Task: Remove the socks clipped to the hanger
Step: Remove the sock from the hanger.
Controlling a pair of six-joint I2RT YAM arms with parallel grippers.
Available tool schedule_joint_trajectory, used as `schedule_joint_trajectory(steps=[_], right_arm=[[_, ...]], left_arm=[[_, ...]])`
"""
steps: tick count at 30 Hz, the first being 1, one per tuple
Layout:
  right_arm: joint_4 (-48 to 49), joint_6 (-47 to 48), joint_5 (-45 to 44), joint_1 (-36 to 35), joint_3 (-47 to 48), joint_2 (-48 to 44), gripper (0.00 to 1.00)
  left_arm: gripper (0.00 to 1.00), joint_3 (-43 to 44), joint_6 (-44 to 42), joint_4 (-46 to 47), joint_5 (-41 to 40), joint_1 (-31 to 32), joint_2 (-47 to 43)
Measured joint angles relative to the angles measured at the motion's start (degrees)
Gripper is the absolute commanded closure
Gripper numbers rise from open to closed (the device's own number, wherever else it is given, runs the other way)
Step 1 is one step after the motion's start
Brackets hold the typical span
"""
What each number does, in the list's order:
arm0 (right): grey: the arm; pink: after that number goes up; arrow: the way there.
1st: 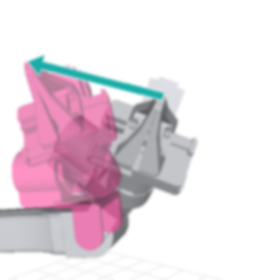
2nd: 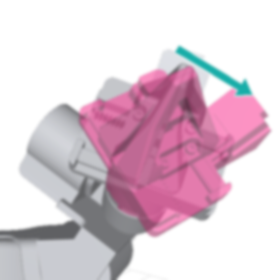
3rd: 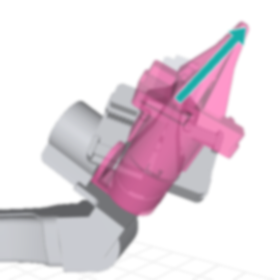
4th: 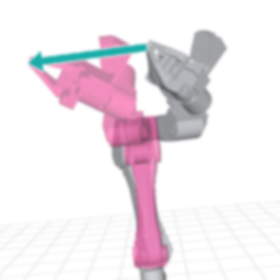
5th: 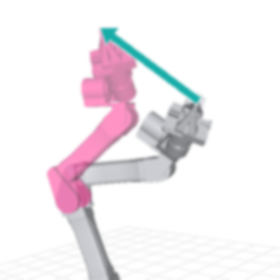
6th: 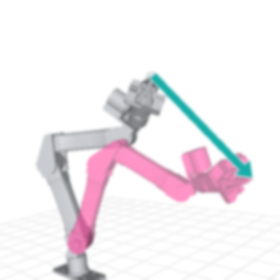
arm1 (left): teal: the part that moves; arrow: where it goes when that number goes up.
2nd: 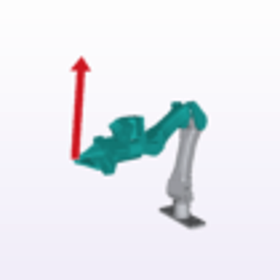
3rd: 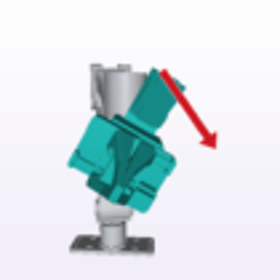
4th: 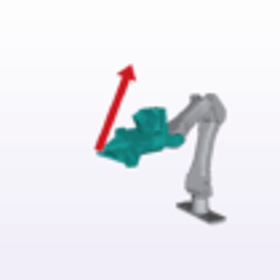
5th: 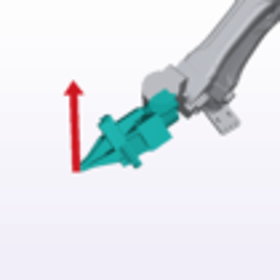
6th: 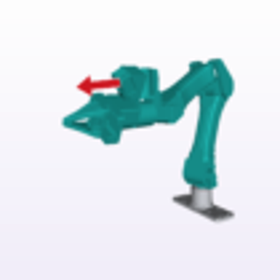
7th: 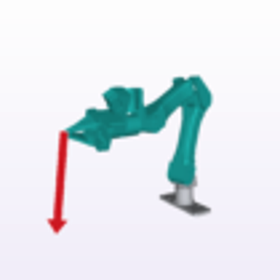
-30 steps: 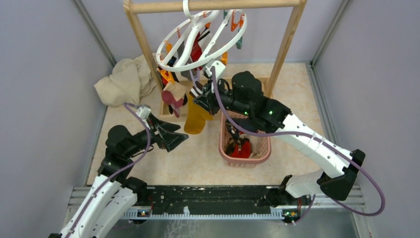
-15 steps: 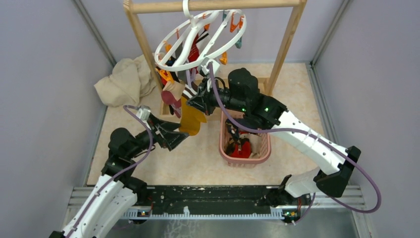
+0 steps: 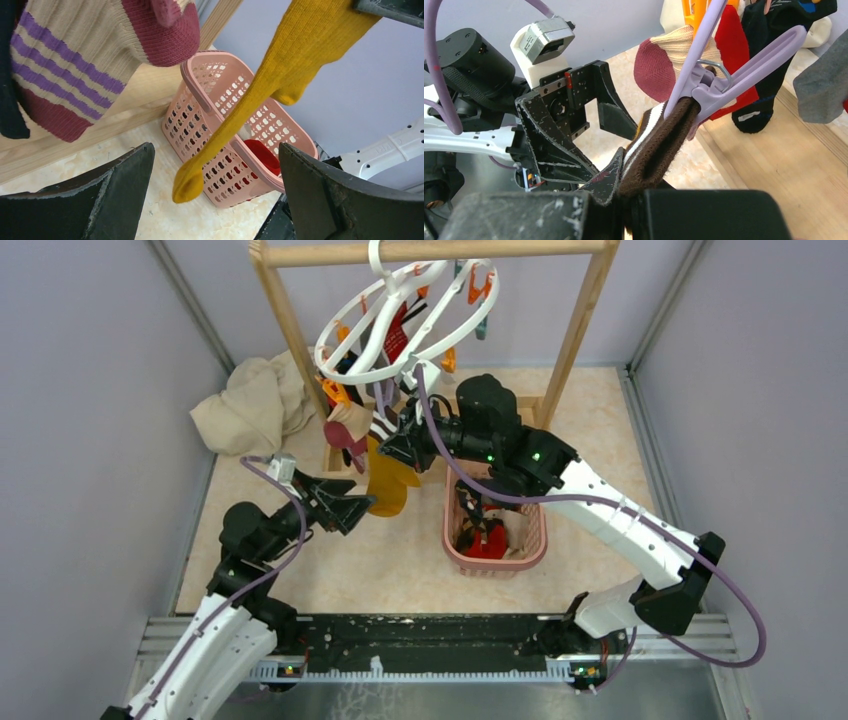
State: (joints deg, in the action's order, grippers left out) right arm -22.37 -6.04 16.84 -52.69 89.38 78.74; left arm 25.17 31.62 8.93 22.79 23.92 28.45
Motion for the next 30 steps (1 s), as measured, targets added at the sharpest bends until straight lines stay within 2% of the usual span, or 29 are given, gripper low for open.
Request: schedule_joint_trajectory(steps=[7,12,20,23,30], right_arm=[[0.04,-0.07,0.42,0.13,0.0,0.0,1.0],[-0.02,-0.15,-1.55,0.26,-0.07,-0.02,1.0],[3.34,-1.7,-10.32,0.35,-7.41,-2.8,1.0],[4.96,-3.17,-13.4,0.37,-9.55,-3.02,1.0],[7.02,-4.74,-14.91,0.37,-11.15,-3.28,1.0]], left_arm=[[0.01,-1.64,0.04,4.22,0.17,1.01,2.71],[0.01,-1.57,-0.22,3.91,-1.01,1.97,3.5],[0.01,10.71,-2.6,-8.61,-8.02,3.65,9.6],[0.01,13.53,-3.1,-10.64,-11.3,5.81,12.35],[0.01,13.07,-5.44,-11.58,-18.86,14.47,19.71]])
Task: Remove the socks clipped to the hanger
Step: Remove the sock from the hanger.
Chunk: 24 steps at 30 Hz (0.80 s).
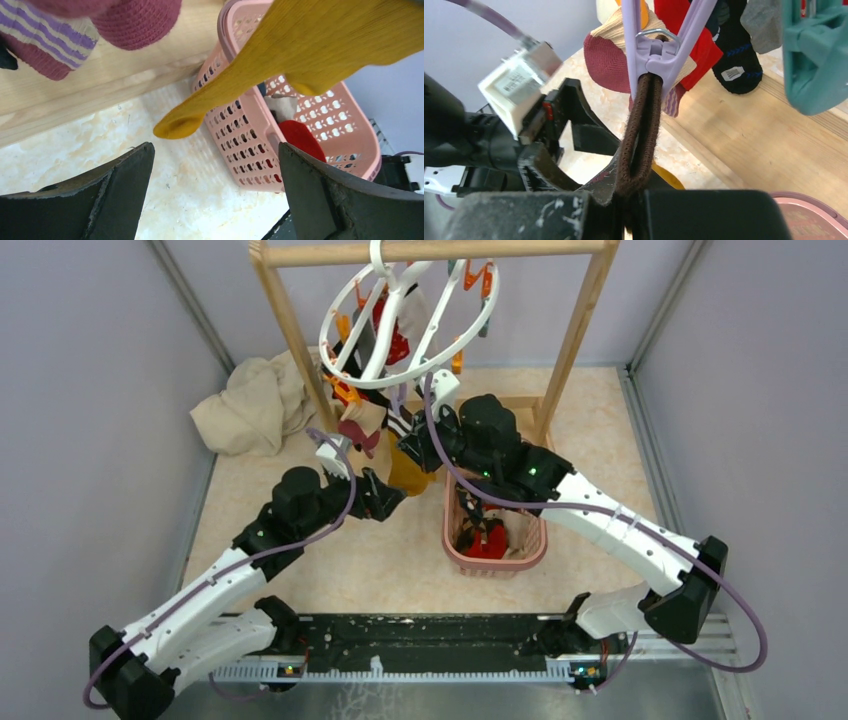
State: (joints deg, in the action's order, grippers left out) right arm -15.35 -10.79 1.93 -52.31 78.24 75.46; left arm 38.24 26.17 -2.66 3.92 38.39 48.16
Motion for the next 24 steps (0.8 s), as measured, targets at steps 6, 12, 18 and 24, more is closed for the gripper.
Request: schedule_joint_trajectory(steps=[6,12,18,24], right_arm=[[-0.15,0.09,3.72,0.44,0.0,-1.86,1.0],[-0.52,0.0,8.0,2.19,0.02,-2.71,1.0],[-0.52,-1.27,12.26,4.63,0.02,-2.71,1.0],[0.04,-2.97,15.41,5.33,0.02,-2.71,1.0]], left_arm=[[0.01,-1.25,-2.45,1.4,-3.61,2.03,0.87],[0.01,-2.47,-5.11,5.86,-2.49,2.03,0.07],[0.22,-5.07,-6.27,11.67,1.77,2.03,0.17],[0.26,-6.1,-6.47,16.79,5.6,2.1,2.99]])
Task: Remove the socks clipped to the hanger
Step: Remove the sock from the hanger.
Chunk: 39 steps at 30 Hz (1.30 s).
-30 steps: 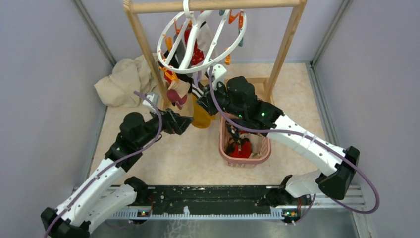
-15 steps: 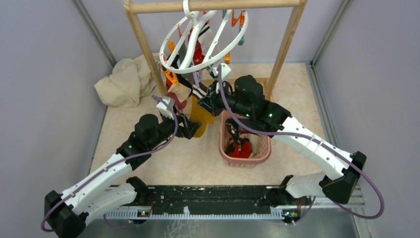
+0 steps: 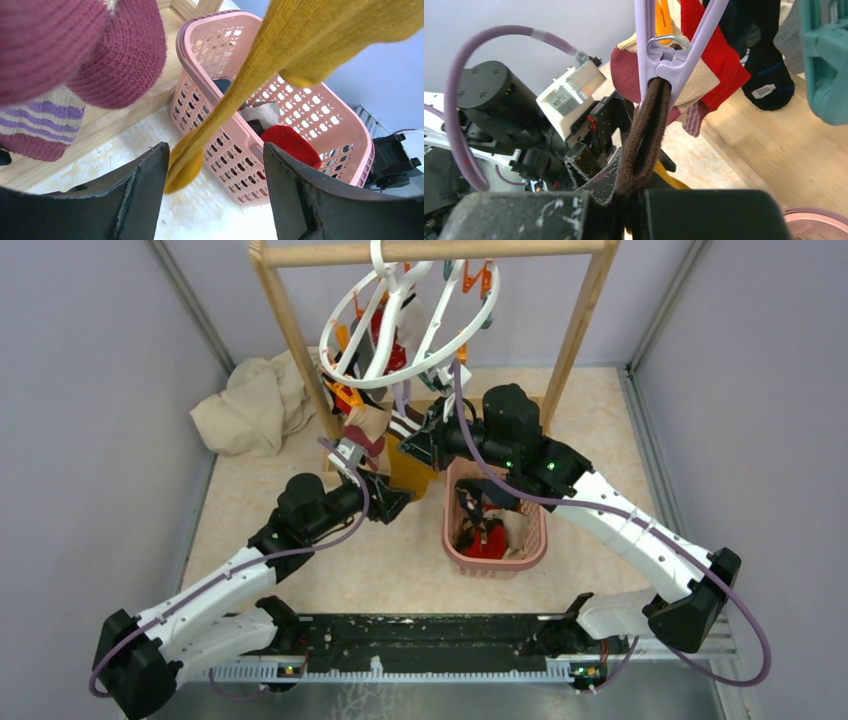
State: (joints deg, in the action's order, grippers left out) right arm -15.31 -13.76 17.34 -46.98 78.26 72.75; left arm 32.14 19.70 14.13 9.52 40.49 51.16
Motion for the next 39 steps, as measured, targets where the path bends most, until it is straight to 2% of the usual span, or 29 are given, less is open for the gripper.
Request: schedule_joint_trajectory(steps=[2,7,10,13,18,22,27,36,39], right_arm=[[0.39,-0.42,0.76,0.02,0.0,0.0,1.0],[0.81,-1.01,1.99,0.02,-0.02,0.0,1.0],[0.81,-1.09,2.21,0.02,-0.02,0.0,1.0],[0.81,-1.07,2.19,0.04,-0.02,0.0,1.0],[0.72,-1.07,1.68,0.04,-0.02,0.0,1.0],[0.68,-1.07,0.28,0.13,-0.28,-0.07,1.0],[0.13,-1.42,-2.01,0.31,-1.03,-0.07,0.85],[-2.32,-2.08,-3.85,0.31,-1.03,-0.07,0.46],[-2.56,-2.1,-4.46,0.31,-1.03,-0.07,0.41]], left_arm=[[0.29,-0.07,0.0,1.18,0.46,0.0,1.01],[0.48,-0.15,-0.09,3.15,0.68,0.02,2.36],[0.77,-0.15,0.0,4.11,0.87,0.02,2.73],[0.94,-0.09,0.04,4.02,1.22,0.04,2.91],[1.0,1.95,0.04,0.85,1.11,0.42,3.3],[1.0,3.87,0.09,-1.55,0.37,0.87,3.3],[1.0,6.16,0.07,-4.66,-1.25,1.29,3.45],[1.0,8.39,0.15,-10.05,-5.7,1.86,3.3],[1.0,8.79,0.22,-11.61,-7.04,1.9,3.21]])
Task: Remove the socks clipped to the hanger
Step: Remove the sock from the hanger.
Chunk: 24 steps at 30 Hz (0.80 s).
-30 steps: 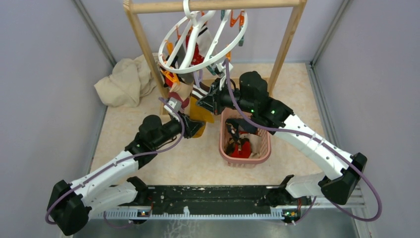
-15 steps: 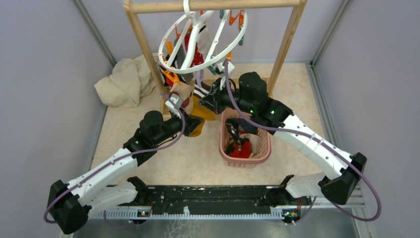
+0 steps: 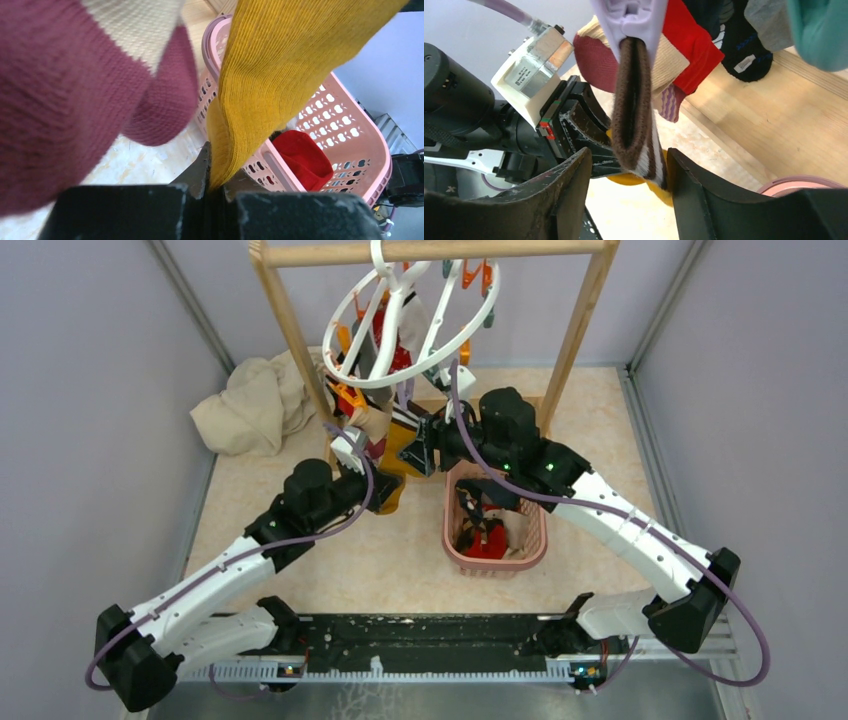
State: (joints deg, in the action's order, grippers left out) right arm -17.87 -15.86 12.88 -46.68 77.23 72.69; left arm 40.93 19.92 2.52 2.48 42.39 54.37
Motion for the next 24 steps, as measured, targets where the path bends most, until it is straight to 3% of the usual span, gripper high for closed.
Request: schedule_joint_trajectory(steps=[7,24], right_arm=[[-2.67,-0.07,-3.39,0.0,0.0,-0.61,0.32],[-8.26,0.09,-14.84,0.11,-1.86,-8.9,0.31]], left_arm=[[1.0,1.81,0.83,-3.98,-4.7,0.52,0.02],[1.0,8.04,3.37,-15.08,-21.57,1.95,7.39]])
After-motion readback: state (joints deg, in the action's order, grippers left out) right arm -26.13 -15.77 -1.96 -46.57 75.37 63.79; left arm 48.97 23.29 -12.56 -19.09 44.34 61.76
